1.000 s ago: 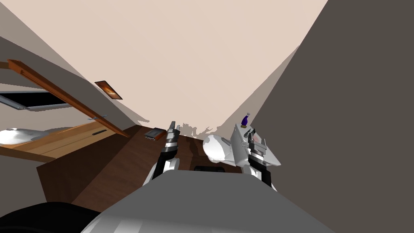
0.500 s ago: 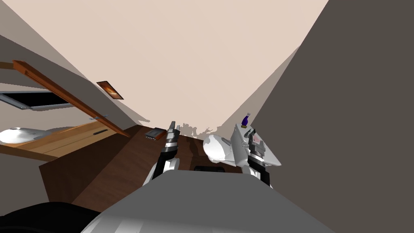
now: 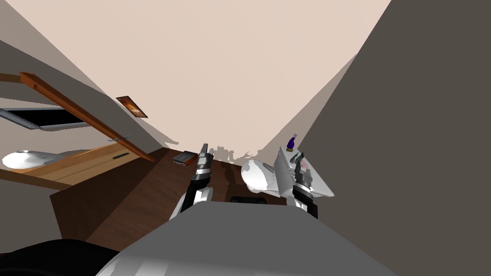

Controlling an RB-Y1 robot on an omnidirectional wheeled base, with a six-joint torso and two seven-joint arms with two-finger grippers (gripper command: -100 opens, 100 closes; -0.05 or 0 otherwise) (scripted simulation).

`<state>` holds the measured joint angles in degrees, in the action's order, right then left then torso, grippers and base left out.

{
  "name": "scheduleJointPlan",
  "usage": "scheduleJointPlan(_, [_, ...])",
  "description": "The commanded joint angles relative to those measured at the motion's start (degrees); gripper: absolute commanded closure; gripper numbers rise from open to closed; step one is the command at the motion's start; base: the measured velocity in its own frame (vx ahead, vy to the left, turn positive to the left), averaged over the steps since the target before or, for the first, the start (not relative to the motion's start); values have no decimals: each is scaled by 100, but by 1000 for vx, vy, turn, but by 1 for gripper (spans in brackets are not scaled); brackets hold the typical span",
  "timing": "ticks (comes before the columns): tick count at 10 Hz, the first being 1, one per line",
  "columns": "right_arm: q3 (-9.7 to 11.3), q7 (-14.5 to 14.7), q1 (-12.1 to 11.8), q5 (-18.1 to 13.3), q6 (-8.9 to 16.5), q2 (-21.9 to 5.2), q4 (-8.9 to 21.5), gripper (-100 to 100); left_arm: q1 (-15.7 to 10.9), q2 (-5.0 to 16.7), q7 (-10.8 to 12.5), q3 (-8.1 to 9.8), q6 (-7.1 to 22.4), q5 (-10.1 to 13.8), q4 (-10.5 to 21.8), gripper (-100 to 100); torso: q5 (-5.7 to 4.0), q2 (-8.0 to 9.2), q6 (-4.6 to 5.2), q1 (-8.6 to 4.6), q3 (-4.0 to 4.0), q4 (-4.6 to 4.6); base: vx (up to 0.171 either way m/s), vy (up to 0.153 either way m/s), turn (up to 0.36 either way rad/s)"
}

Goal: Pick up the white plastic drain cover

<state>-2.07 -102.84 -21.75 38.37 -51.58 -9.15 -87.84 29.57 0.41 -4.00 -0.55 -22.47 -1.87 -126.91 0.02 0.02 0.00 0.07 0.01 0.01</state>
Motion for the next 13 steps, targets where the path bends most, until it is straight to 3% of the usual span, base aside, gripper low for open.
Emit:
scheduleJointPlan(1, [23,-193,15,62,-27,5,77,-100,0,0,0,0,0,0,0,0,0,0,0,0,0,0,-12,11,19])
scheduleJointPlan(2, [70,-409,49,184,-67,15,229,-100,0,0,0,0,0,0,0,0,0,1,1,0,1,0,-18,-5,-20])
scheduleJointPlan(3, [70,-447,49,184,-67,15,229,-100,0,0,0,0,0,0,0,0,-1,4,2,-6,2,1,-60,11,-91])
scheduleJointPlan(4, [121,-666,83,302,-102,26,381,-100,0,0,0,0,0,0,0,0,0,19,4,-2,9,2,338,122,396])
scheduleJointPlan(5, [121,-687,83,302,-102,26,381,-100,2,-1,0,-2,0,0,1,0,5,-103,-13,34,-49,-12,89,28,-202])
scheduleJointPlan(7, [121,-687,83,302,-102,26,381,-100,-1,0,0,0,0,0,0,0,-2,14,0,-11,8,3,-57,-28,-25])
scheduleJointPlan(13, [121,-687,83,302,-102,26,381,-100,0,0,0,0,0,0,0,0,0,0,1,0,0,0,-6,-14,9])
